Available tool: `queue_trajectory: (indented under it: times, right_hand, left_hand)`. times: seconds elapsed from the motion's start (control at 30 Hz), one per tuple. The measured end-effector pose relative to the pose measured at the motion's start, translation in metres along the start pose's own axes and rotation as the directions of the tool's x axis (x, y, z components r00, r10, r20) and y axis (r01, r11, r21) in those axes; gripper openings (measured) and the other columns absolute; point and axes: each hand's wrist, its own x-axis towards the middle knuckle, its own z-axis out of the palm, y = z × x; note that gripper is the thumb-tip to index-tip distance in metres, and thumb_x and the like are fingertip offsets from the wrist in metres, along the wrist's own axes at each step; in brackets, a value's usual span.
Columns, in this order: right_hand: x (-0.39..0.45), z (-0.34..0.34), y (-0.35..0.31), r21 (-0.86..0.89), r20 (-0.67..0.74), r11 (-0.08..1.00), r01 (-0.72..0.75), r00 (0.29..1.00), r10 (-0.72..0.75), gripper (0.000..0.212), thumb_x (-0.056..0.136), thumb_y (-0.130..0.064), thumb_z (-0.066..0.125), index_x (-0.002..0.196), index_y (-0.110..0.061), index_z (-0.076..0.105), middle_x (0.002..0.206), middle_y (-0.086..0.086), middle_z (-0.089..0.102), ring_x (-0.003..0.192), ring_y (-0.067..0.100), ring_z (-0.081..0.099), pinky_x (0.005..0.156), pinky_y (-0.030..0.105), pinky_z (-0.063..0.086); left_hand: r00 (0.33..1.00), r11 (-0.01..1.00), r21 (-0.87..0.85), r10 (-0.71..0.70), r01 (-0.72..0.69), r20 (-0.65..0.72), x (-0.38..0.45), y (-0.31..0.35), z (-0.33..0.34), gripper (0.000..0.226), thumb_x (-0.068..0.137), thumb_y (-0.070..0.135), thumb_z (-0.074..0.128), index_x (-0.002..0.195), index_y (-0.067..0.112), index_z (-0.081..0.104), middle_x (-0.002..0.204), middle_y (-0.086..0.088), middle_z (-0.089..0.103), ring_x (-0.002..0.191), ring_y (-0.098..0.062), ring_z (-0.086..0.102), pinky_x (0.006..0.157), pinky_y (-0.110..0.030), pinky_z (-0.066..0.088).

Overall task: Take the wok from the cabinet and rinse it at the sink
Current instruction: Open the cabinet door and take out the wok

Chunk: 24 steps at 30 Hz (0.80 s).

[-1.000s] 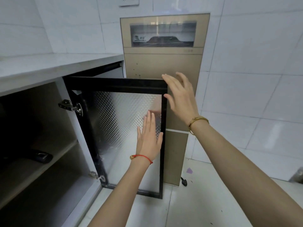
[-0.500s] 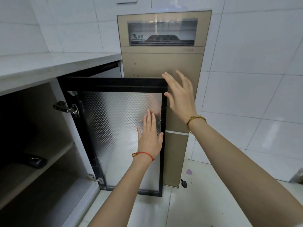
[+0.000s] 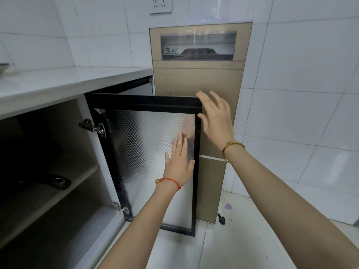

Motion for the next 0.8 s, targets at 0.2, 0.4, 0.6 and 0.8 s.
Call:
queue_trajectory:
  times: [0.2,0.4,0.6,0.8]
  right_hand:
    - [-0.004,-0.014,-0.007,0.031,-0.011,0.999,0.017,1.0,-0.017,0.056,0.087,-0.005,0.062,0.141,-0.014,0.047,0.144,0.001,0.051,0.138,0.028,0.035,0.115,0.047,0.027]
    - [-0.003,-0.026,-0.031,0.083,-0.053,0.996,0.046,0.998,-0.041,0.048,0.09,-0.011,0.06,0.137,-0.012,0.051,0.136,0.005,0.057,0.136,0.029,0.038,0.114,0.051,0.028]
    - [0.002,-0.012,-0.086,0.241,-0.043,0.957,0.162,0.987,-0.156,0.034,0.093,-0.02,0.055,0.126,-0.013,0.059,0.123,0.001,0.063,0.123,0.022,0.049,0.108,0.037,0.031]
    - [-0.011,0.023,-0.162,0.522,0.174,0.843,0.126,0.952,-0.25,0.027,0.095,-0.024,0.054,0.118,-0.012,0.064,0.109,0.002,0.068,0.105,0.022,0.058,0.094,0.043,0.047]
  left_hand:
    - [0.998,1.0,-0.014,0.004,-0.004,-0.057,-0.013,-0.006,-0.01,0.069,0.101,0.034,0.039,0.156,0.021,0.0,0.164,0.002,-0.013,0.151,-0.015,-0.009,0.12,-0.047,-0.002]
    - [0.99,0.999,-0.005,-0.036,0.036,-0.138,-0.049,-0.008,-0.043,0.061,0.102,0.032,0.039,0.155,0.019,0.014,0.164,0.0,0.006,0.152,-0.015,0.002,0.123,-0.044,0.002]
    - [0.963,0.989,-0.086,-0.14,0.123,-0.232,-0.091,-0.032,-0.079,0.052,0.099,0.029,0.048,0.148,0.015,0.037,0.155,-0.002,0.036,0.145,-0.016,0.028,0.122,-0.039,0.019]
    - [0.888,0.933,-0.095,-0.359,0.347,-0.286,-0.145,-0.072,-0.118,0.045,0.097,0.029,0.05,0.14,0.017,0.048,0.14,-0.002,0.053,0.132,-0.019,0.047,0.113,-0.042,0.036]
